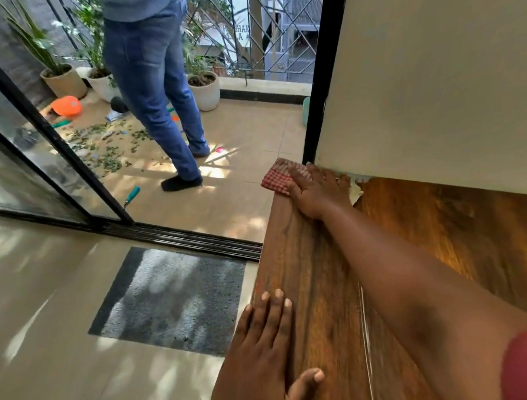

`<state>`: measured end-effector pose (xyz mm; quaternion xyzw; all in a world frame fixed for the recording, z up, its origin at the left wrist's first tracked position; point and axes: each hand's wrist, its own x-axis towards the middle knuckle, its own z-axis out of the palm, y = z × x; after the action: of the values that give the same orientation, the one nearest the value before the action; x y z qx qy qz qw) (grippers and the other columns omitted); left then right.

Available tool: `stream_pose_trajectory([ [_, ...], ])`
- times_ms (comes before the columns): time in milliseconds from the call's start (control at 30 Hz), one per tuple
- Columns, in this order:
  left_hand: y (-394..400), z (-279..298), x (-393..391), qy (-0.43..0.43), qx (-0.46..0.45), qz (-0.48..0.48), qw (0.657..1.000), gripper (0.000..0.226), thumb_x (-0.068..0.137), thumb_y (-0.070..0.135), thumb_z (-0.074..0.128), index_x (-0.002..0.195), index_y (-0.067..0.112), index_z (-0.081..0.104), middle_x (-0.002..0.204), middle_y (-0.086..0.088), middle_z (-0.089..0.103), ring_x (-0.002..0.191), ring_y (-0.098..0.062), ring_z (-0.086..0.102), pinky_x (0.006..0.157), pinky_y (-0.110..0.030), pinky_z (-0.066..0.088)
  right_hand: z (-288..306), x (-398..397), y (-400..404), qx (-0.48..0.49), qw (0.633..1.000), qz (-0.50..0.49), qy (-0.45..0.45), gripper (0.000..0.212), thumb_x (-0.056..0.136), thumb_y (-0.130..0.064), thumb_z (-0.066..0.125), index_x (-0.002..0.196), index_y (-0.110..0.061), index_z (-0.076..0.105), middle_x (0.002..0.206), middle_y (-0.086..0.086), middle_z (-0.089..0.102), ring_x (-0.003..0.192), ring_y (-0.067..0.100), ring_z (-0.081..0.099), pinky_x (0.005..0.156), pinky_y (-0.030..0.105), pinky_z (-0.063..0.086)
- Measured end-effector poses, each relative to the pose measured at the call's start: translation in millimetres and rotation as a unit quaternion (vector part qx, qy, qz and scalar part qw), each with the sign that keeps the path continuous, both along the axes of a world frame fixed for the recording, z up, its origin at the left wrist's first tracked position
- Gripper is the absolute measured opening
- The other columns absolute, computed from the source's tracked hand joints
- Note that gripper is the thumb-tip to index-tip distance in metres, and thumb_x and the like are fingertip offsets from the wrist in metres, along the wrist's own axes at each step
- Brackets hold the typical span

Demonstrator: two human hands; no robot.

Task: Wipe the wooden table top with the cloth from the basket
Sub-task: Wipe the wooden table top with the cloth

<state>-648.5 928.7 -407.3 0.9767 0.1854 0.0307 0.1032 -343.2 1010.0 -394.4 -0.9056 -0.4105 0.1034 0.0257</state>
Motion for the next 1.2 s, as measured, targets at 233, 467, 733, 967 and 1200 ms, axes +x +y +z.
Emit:
stream_pose_trajectory([
  [233,0.7,2.9,-1.9,0.018,-0.015,0.002,1.000,0.089,0.086,0.072,0.034,0.148,0.009,0.028,0.156,-0.007,0.022,0.144,-0.027,0.019,0.110,-0.041,0.018,1.4,7.5,-13.0,-0.005,1.000,0.024,0.014,0.052,0.095,-0.060,0.010,0.146,-0.051,0.002,0.160,-0.005,0.000,0.145,0.026,0.001,0.111,0.056,-0.002],
  [467,-0.7,7.8,-3.2,0.018,-0.035,0.008,0.999,0.086,0.089,0.070,0.030,0.150,0.011,0.017,0.159,-0.005,0.013,0.146,-0.026,0.011,0.112,-0.041,0.012,2.8,30.2,-67.5,-0.025,0.999,-0.024,-0.026,0.053,0.096,-0.060,0.011,0.148,-0.049,0.009,0.160,0.004,0.008,0.143,0.032,0.010,0.111,0.057,0.001],
  [733,0.1,2.8,-2.5,0.022,-0.045,0.012,0.999,0.086,0.088,0.074,0.018,0.150,0.021,-0.010,0.158,0.003,-0.015,0.144,-0.013,-0.020,0.115,-0.034,-0.012,9.4,41.1,-82.9,-0.060,0.992,-0.038,-0.107,0.051,0.097,-0.053,0.012,0.148,-0.047,0.015,0.158,0.009,0.011,0.142,0.035,0.005,0.108,0.059,-0.005],
  [967,1.0,-2.9,-2.8,0.011,-0.039,0.008,0.999,0.088,0.087,0.077,0.017,0.149,0.023,-0.015,0.158,0.003,-0.017,0.143,-0.013,-0.022,0.115,-0.033,-0.015,13.1,58.5,-89.5,-0.003,0.989,0.065,-0.135,0.049,0.099,-0.046,0.024,0.146,-0.036,0.033,0.149,0.009,0.032,0.131,0.034,0.029,0.106,0.050,0.021],
  [1200,0.9,-7.5,-2.1,0.016,-0.028,0.008,0.999,0.088,0.086,0.077,0.012,0.150,0.021,-0.013,0.158,0.002,-0.017,0.143,-0.012,-0.023,0.116,-0.034,-0.013,-2.0,19.4,-103.4,0.034,0.997,0.009,-0.074,0.052,0.098,-0.047,0.024,0.148,-0.037,0.026,0.154,0.014,0.025,0.137,0.038,0.021,0.107,0.054,0.014],
])
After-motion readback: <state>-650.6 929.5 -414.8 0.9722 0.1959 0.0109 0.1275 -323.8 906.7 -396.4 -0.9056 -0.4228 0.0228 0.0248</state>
